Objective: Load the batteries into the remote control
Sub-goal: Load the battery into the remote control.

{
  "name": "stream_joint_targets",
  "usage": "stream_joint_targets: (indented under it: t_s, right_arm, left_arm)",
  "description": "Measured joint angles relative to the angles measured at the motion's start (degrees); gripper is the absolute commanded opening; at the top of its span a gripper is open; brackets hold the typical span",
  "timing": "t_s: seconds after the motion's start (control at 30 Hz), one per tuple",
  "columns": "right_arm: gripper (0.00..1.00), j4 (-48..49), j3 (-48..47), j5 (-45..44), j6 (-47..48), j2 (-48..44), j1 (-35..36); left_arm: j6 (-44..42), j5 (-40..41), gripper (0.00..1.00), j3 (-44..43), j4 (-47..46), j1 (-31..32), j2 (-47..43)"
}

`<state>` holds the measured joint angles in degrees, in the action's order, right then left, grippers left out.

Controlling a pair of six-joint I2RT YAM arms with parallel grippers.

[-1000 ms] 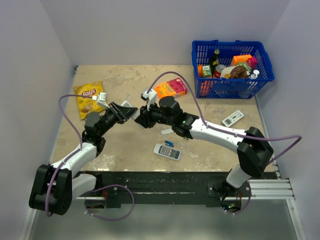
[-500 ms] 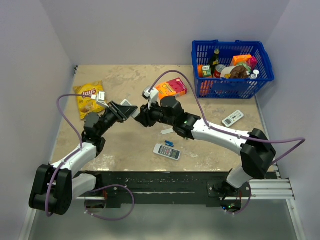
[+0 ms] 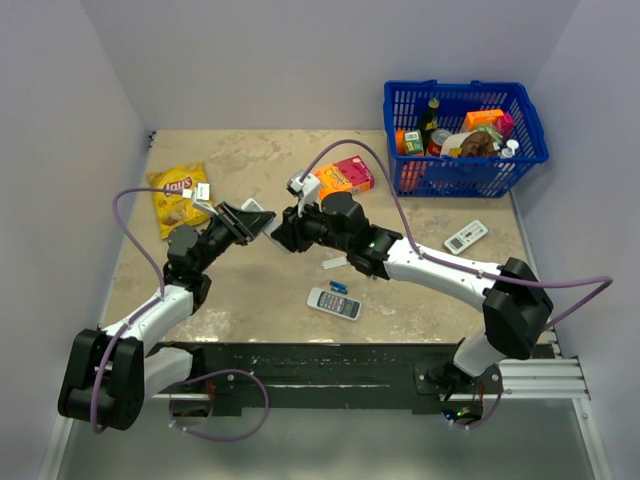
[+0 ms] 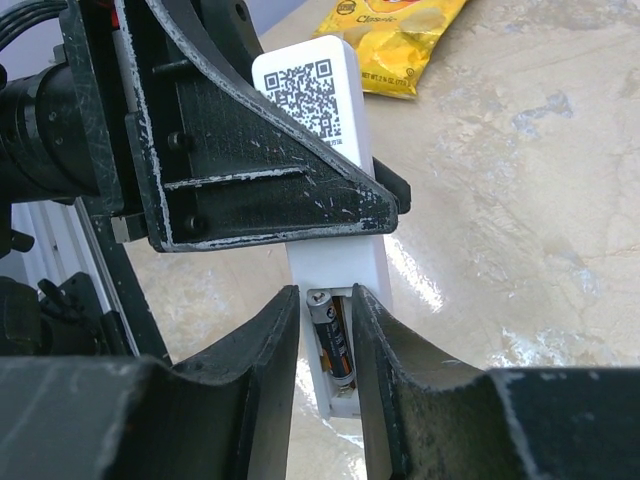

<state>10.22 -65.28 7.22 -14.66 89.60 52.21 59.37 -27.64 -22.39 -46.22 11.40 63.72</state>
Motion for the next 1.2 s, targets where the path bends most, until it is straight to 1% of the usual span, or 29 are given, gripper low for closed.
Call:
stream_joint_targets:
  t_s: [0.23,0.3,0.43,0.7,0.83,1.0,1.2]
  right_arm:
    - [0.24,0.00,0.00,-0.20,-0.55,0.00,-0.04]
    - [0.23,-0.02,0.00,-0.17,-0.59,0.00,-0.04]
    - [0.19,-0.09,0.00,-0.13,-0.59,0.00,-0.04]
    - [0.19,-0.11,0.00,0.50,-0.50,0.00,-0.04]
    - [0.17,-0.09,0.00,1.81,-0.22,0.00,-0.09]
    - [0.08,0.02,0.00,2.80,0.61,0.00,-0.09]
    - [0.08,0.11,0.00,2.82,0.79,0.02,-0.09]
  left_arm:
    - [0.02,-0.09,0.00,0.00,-0.02,0.00,0.00]
    - [0.02,-0.13,0.00,0.00,-0.04,0.00,0.00]
    - [0.02,-0.20,0.00,0.00,-0.07,0.00,0.00]
    - [0.02,-0.28,0.00,0.00,-0.07,0.00,0.00]
    - [0.02,-0.61,0.00,0.00,-0.07,0.00,0.02]
    - [0.04,-0.72,0.00,0.00,-0.07,0.02,0.02]
    - [0.04,-0.66,0.00,0.00,0.00,0.02,-0.09]
